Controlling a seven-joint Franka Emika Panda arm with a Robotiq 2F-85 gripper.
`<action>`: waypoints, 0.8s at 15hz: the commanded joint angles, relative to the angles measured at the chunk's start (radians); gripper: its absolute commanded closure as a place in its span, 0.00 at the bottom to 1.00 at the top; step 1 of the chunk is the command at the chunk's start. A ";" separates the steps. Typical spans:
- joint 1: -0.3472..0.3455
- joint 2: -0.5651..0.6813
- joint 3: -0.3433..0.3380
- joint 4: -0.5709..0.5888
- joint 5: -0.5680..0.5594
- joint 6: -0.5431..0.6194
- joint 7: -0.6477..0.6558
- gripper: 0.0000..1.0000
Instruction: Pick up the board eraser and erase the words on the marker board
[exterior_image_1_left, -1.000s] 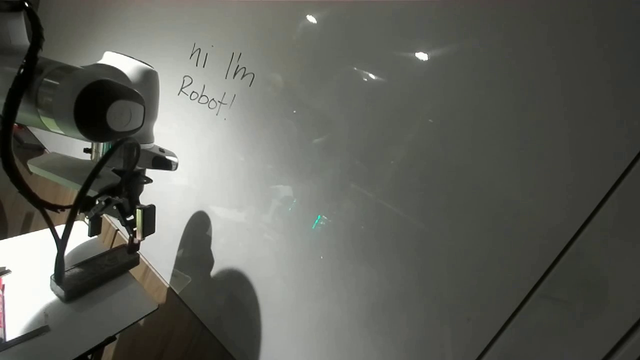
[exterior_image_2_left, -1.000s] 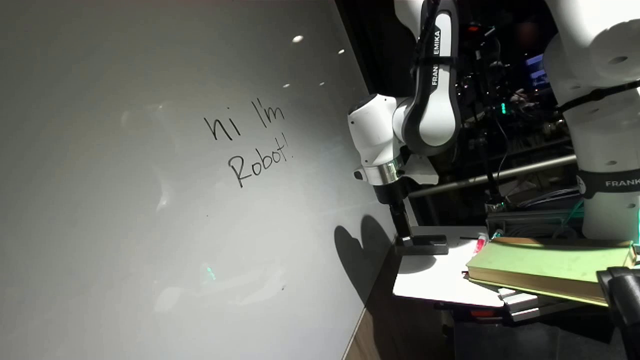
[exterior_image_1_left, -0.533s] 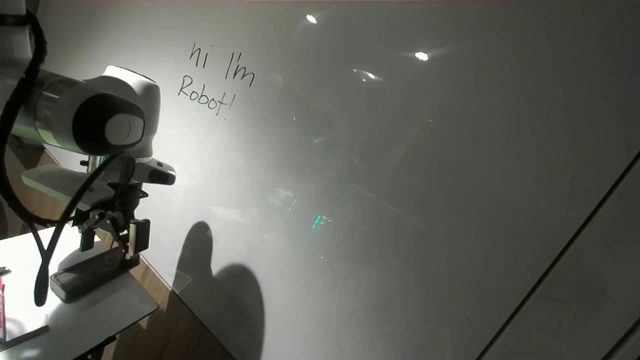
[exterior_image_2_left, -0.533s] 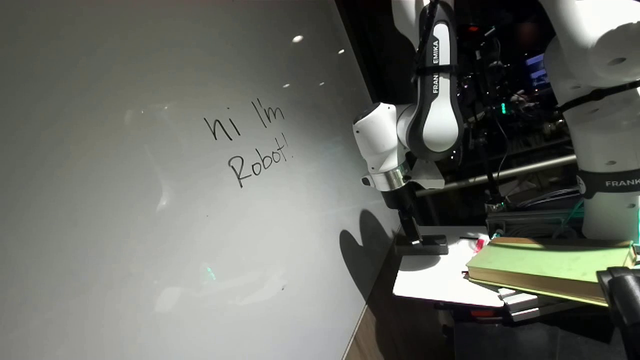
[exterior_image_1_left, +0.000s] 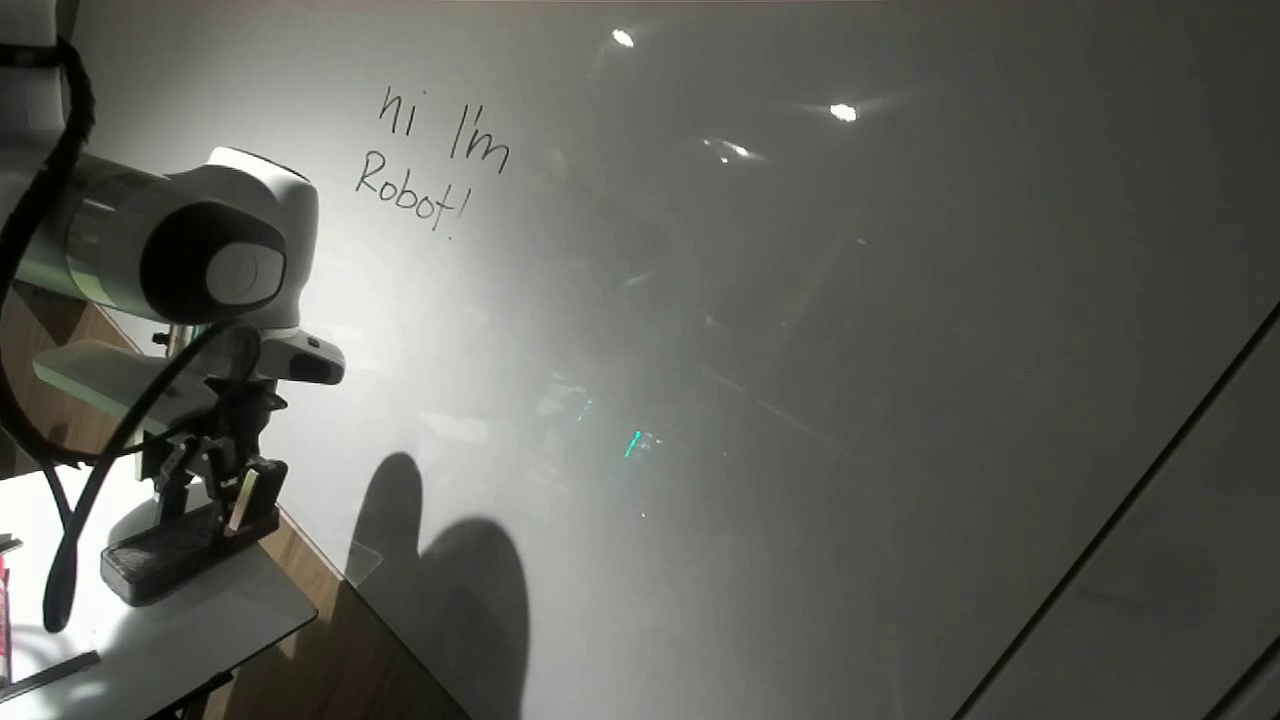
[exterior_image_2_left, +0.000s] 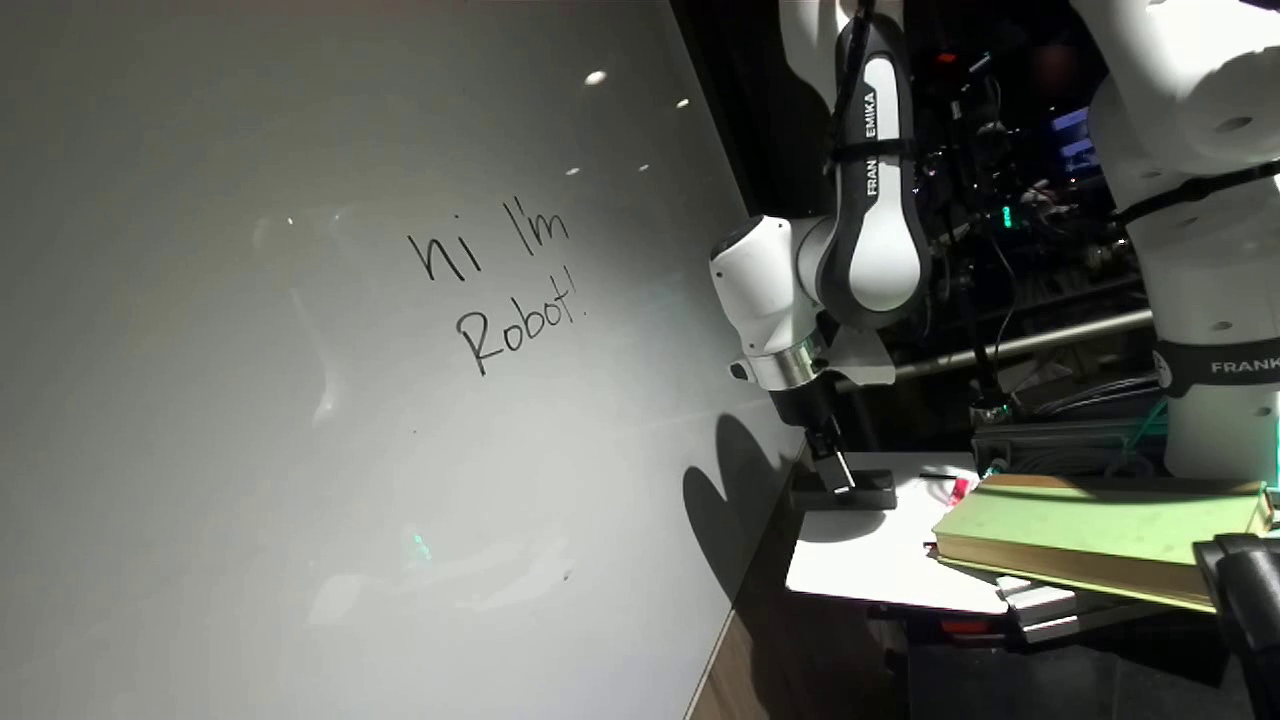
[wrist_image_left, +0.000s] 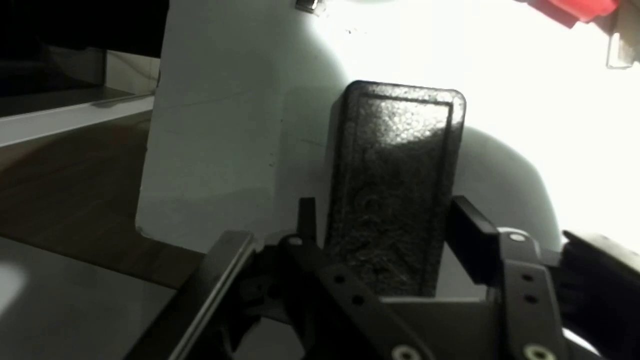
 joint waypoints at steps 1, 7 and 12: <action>-0.015 0.010 -0.006 0.000 -0.038 0.008 0.023 0.65; 0.009 -0.081 -0.002 0.003 0.071 -0.051 -0.051 0.70; 0.023 -0.338 0.031 -0.051 0.183 -0.115 -0.121 0.70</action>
